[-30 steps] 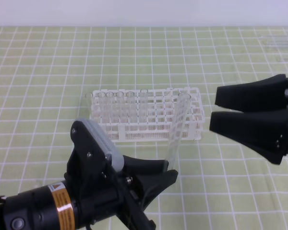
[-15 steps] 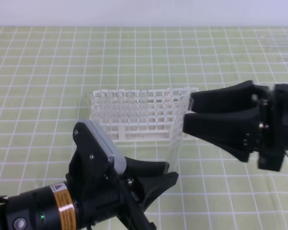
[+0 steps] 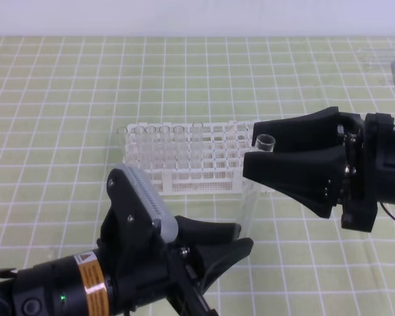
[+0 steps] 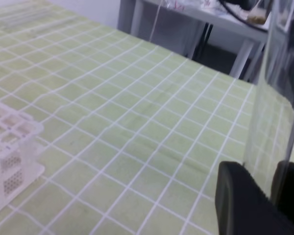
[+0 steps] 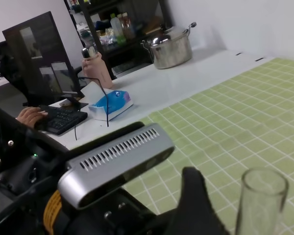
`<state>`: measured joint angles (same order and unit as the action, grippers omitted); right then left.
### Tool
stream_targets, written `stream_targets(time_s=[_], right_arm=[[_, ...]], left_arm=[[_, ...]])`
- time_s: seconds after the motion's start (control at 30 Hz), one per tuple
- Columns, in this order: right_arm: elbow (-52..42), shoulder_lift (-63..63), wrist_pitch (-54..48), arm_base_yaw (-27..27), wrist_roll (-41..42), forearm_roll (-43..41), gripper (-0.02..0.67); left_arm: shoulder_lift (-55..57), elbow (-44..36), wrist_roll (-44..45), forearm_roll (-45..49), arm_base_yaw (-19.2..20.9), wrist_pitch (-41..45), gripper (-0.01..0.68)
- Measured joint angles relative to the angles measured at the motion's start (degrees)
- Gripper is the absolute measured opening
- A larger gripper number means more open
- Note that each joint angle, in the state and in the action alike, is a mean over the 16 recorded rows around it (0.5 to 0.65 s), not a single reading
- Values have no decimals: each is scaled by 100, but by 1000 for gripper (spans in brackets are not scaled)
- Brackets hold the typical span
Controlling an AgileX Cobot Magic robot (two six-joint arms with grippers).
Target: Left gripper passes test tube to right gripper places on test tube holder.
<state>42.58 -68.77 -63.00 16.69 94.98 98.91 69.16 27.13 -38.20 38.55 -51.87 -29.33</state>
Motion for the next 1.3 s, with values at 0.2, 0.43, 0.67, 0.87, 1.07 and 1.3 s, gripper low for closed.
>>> stream_targets(time_s=[0.2,0.43,0.67,0.87,1.07,1.3], right_arm=[[1,0,-34,0,10,0,39],[1,0,-145,0,14,2,32],[1,0,-248,0,14,15,27],[1,0,-289,0,14,27,25],[1,0,-284,-1,28,32,21],[3,0,-250,-6,74,41,15]], left_arm=[[81,0,51,-27,-2,-246,11],[220,0,70,-91,-2,-548,11],[306,0,171,-297,-1,-844,11],[317,-1,265,-440,-2,-952,12],[316,0,298,-492,-2,-1030,12],[311,0,293,-511,0,-1133,11]])
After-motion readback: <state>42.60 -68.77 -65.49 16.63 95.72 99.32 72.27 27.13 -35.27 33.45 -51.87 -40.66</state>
